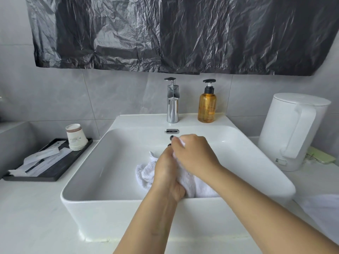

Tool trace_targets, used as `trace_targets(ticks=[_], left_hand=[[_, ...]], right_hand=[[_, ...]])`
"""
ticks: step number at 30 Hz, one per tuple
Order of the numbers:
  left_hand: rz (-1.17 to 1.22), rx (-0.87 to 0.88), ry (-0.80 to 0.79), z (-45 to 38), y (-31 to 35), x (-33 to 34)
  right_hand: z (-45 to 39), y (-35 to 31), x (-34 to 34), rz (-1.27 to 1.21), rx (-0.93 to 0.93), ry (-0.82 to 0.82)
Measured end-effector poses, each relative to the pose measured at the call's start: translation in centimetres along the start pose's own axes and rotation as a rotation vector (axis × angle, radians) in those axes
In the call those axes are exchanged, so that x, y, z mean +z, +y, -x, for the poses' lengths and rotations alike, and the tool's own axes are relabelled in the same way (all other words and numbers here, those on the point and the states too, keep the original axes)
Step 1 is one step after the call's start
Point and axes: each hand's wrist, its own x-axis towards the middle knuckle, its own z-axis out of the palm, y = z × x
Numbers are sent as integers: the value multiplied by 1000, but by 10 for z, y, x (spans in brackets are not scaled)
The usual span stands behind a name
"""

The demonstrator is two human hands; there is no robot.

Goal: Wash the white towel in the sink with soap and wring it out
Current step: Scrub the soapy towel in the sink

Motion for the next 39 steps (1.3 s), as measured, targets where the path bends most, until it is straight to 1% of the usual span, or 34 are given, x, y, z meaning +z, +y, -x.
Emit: trace_targets(ticks=[2, 3, 5, 6, 8, 9, 12, 14, 16, 18, 20, 22, 24, 25, 28, 32, 34, 35, 37, 39], left_hand=[[10, 0, 13, 0, 1, 0], [42, 4, 38, -1, 2, -1], [112, -2, 92, -2, 1, -7], [135, -7, 99, -1, 2, -10], [120, 1, 75, -1, 1, -14], [108, 6, 61, -2, 0, -15], [84, -22, -10, 1, 1, -7], [45, -32, -52, 1, 2, -4], [41, -44, -57, 0, 1, -4], [78, -49, -26, -2, 1, -6], [121, -50, 13, -2, 1, -8], [126, -31, 38, -4, -1, -14], [100, 9, 37, -3, -1, -17], [78, 3, 30, -3, 0, -17], [45, -78, -29, -3, 2, -12], [38, -102, -64, -4, 2, -9], [70, -113, 1, -5, 1, -12], [85, -122, 37, -4, 1, -13], [85, -141, 59, -2, 3, -12], [81, -111, 68, 0, 3, -12]], right_hand=[[-12, 5, 1, -58, 80, -24], [-13, 3, 2, -44, 84, -34], [1, -6, 2, 52, 33, -48], [13, -11, 3, 115, -23, -39], [38, -20, 1, 183, -121, -21], [42, -21, 0, 184, -138, -18], [27, -16, -3, 127, -74, -20], [7, -7, -2, 75, -32, 10], [-7, 0, 0, 26, 36, 8], [-10, 1, 3, 12, 55, -4], [4, -8, 4, 105, 17, -17], [27, -16, 4, 190, -83, -15], [47, -21, 1, 217, -130, -23], [48, -21, 0, 217, -133, -23], [29, -17, -3, 162, -86, 6], [-8, -4, -2, 30, 29, 29], [-12, -1, 0, -6, 54, 13], [-7, -2, 2, 20, 51, -1], [16, -8, 5, 131, -12, -6], [40, -13, 4, 182, -95, 6]])
